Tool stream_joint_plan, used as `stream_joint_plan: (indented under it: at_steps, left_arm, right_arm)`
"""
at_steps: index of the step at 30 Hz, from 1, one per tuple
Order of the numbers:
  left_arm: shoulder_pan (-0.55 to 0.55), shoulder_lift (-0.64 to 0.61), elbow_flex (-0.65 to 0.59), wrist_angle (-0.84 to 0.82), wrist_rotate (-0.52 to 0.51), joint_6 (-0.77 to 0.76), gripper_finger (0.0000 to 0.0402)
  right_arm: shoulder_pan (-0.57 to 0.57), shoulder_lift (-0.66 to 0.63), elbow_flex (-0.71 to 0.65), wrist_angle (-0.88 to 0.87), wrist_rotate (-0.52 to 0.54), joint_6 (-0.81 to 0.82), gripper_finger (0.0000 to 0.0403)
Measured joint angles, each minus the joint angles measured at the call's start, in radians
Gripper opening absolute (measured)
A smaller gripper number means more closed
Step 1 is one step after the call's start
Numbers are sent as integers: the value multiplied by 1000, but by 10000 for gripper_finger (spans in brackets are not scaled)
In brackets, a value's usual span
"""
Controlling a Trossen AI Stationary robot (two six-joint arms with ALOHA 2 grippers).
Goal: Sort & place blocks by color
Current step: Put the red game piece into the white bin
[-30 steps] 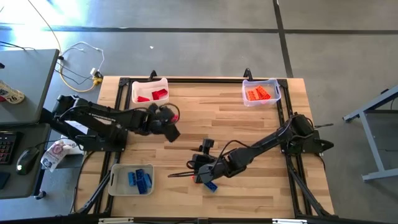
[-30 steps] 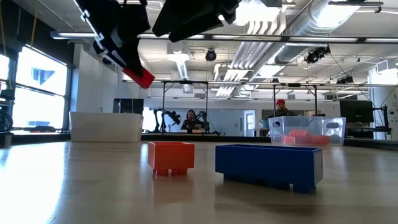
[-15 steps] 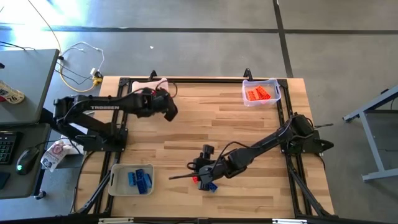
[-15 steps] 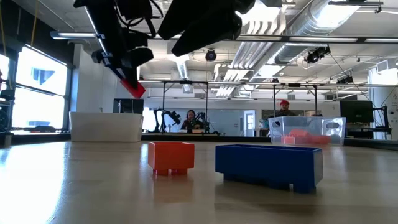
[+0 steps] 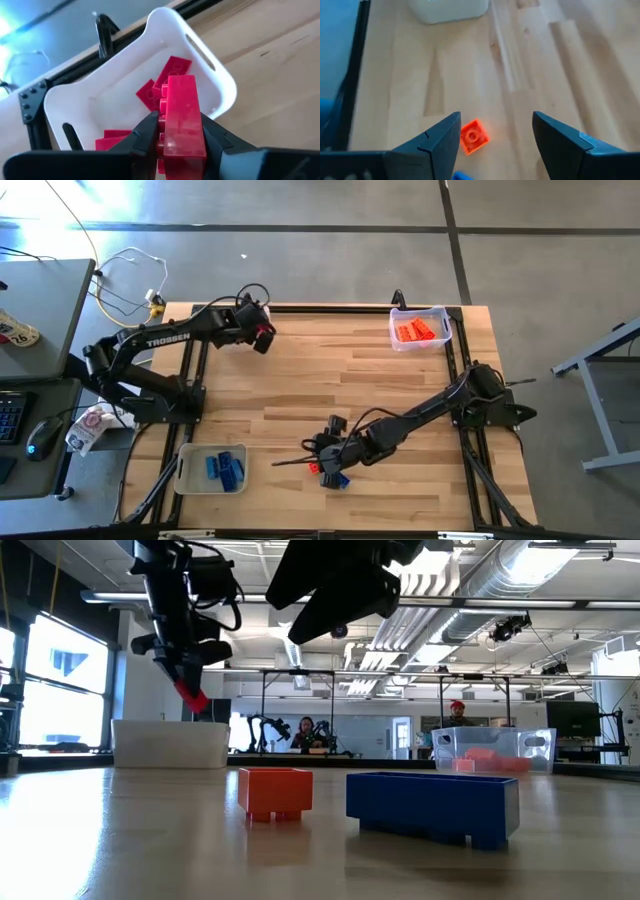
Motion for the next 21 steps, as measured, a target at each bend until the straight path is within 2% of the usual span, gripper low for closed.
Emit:
stream_joint_plan:
  at_steps: [5, 9, 21]
  left_arm:
    - [58, 13, 0, -3, 72, 25, 76]
    - [93, 27, -1, -10, 94, 25, 76]
    - [121, 61, -1, -3, 76, 45, 128]
  right_arm:
    - [3, 0, 0, -28, -66, 67, 232]
    - [23, 0, 0, -62, -69, 115, 232]
    - [112, 0, -1, -144, -47, 219, 232]
